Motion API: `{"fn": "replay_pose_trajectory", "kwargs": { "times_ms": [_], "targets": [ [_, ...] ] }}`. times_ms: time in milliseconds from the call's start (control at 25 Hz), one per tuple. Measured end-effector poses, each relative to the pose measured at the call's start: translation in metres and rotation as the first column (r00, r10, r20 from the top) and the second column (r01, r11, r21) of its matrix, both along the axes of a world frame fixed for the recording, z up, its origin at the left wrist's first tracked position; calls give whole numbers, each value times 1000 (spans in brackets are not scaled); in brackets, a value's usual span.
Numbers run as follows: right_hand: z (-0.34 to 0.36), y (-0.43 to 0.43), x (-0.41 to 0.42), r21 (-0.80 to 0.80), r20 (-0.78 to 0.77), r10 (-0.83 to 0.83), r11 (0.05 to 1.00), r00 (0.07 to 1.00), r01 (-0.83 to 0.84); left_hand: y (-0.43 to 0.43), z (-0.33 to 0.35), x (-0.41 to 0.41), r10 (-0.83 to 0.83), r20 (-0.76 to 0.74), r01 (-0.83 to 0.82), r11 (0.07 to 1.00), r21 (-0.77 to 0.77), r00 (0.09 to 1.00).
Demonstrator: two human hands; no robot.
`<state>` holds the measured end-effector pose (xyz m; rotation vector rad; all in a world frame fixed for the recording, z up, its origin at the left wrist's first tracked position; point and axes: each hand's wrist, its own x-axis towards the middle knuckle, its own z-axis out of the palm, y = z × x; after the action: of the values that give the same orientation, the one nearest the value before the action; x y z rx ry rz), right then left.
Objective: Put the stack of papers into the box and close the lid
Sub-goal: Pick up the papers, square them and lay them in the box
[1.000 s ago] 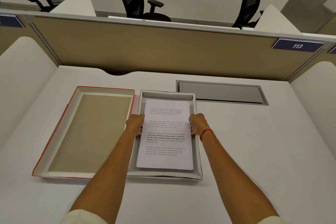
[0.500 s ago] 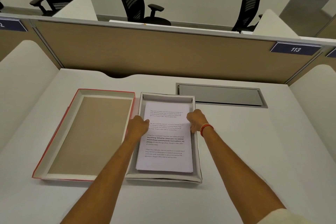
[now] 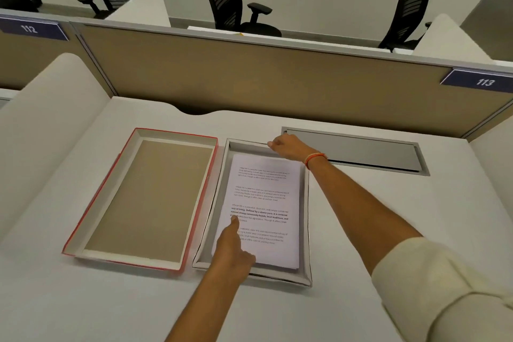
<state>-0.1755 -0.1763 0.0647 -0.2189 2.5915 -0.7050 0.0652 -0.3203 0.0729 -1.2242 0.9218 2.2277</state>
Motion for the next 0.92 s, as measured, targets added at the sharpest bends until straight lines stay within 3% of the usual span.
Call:
{"fn": "replay_pose_trajectory", "kwargs": {
  "times_ms": [120, 240, 600, 920],
  "targets": [
    [-3, -11, -6, 48, 50, 85, 995, 995, -87, 8, -2, 6, 117, 96, -131, 980, 148, 988],
    [-14, -22, -7, 95, 89, 167, 980, 982, -175, 8, -6, 7, 162, 170, -192, 964, 182, 972],
    [-40, -38, -15, 133, 42, 160, 977, 986, -164, 14, -15, -8, 100, 264, -137, 983, 124, 959],
    [-52, -37, -18, 161, 0, 178, 971, 984, -176, 10, -29, -1, 209, 297, -258, 957, 136, 932]
  ]
}}
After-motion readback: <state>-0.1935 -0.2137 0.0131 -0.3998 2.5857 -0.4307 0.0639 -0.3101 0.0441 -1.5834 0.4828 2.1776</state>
